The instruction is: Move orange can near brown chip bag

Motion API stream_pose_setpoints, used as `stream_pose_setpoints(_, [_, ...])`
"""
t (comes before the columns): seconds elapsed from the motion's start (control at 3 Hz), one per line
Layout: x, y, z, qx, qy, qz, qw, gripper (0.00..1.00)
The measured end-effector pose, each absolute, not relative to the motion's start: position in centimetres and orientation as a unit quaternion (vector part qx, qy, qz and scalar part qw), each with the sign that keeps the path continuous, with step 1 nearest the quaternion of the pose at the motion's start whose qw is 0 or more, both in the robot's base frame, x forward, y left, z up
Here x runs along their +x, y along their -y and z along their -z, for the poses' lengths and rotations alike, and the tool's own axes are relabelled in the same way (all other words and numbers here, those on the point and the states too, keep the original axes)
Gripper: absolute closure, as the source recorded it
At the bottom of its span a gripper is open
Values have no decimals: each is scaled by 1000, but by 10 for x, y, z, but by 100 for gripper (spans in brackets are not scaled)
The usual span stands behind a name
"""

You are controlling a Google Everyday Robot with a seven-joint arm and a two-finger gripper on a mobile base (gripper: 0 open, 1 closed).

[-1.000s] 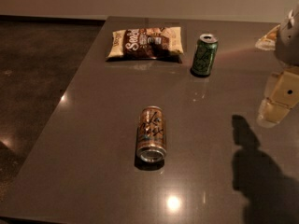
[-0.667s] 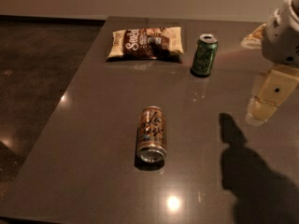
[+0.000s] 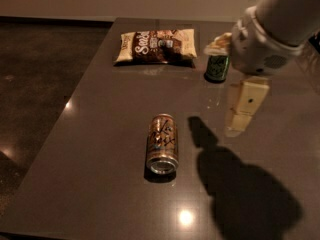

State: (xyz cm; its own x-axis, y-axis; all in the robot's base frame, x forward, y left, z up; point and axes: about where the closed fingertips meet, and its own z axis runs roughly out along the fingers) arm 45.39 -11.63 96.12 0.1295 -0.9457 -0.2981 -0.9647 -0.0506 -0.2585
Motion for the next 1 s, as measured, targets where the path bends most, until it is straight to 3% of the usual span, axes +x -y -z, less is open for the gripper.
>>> stream_pose_setpoints(1.0, [448, 32, -905, -877, -450, 10, 164, 0])
